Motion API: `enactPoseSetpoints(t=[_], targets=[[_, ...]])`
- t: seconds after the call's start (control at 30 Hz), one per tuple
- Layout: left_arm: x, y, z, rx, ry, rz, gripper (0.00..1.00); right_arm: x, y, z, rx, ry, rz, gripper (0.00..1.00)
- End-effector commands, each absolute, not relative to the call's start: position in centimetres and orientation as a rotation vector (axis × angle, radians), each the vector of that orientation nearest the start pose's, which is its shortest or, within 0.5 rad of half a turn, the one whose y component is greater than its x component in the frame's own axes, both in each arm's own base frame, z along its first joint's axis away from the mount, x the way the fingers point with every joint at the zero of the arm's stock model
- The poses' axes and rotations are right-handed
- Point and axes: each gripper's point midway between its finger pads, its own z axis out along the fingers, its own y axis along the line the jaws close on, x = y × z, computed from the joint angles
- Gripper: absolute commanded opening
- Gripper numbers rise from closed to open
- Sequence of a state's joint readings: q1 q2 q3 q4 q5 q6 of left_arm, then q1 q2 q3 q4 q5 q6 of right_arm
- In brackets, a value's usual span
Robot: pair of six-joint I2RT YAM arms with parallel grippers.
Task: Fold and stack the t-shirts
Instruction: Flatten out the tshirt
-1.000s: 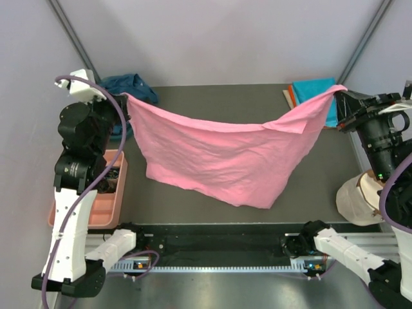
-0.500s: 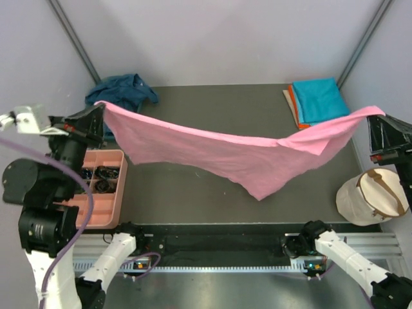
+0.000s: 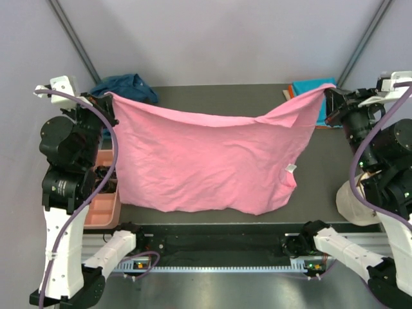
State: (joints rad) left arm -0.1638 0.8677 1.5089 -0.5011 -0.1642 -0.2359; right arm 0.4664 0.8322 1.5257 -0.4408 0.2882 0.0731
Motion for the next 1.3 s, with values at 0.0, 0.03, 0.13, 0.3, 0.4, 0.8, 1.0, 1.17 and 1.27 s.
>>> enactPoseSetpoints(t=[0.0,0.03,0.13,0.3,0.4,0.8,1.0,1.17,1.27], targets=[[25.8,-1.8,52.0,-0.197,1.354,-0.194,0.0,21.2,4.6,56.6,0.038,1.203,0.26,0.0],[25.7,-2.3,51.9,-0.18,1.358,-0.215,0.0,21.0,4.7,56.8,0.029,1.202,0.27,0.0],[24.3,-2.8,53.2,-0.149,1.33,-0.253,0.0,19.0,4.5,57.7,0.008,1.173,0.308,0.0],[19.0,-3.0,57.8,-0.112,1.203,-0.321,0.0,13.1,3.1,60.7,-0.012,1.046,0.397,0.0],[14.5,-2.2,61.0,-0.118,1.088,-0.346,0.0,9.2,1.7,62.6,-0.011,0.953,0.437,0.0],[10.4,0.7,65.7,-0.212,0.939,-0.276,0.0,5.8,-1.1,66.8,0.047,0.816,0.397,0.0],[17.6,1.8,63.4,-0.307,1.005,-0.169,0.0,11.4,-1.1,67.2,0.149,0.839,0.295,0.0],[30.2,0.7,57.6,-0.342,1.156,-0.096,0.0,20.6,0.5,65.1,0.217,0.939,0.123,0.0],[38.4,-0.5,51.2,-0.354,1.266,-0.073,0.0,28.4,3.1,61.6,0.209,1.052,0.069,0.0]])
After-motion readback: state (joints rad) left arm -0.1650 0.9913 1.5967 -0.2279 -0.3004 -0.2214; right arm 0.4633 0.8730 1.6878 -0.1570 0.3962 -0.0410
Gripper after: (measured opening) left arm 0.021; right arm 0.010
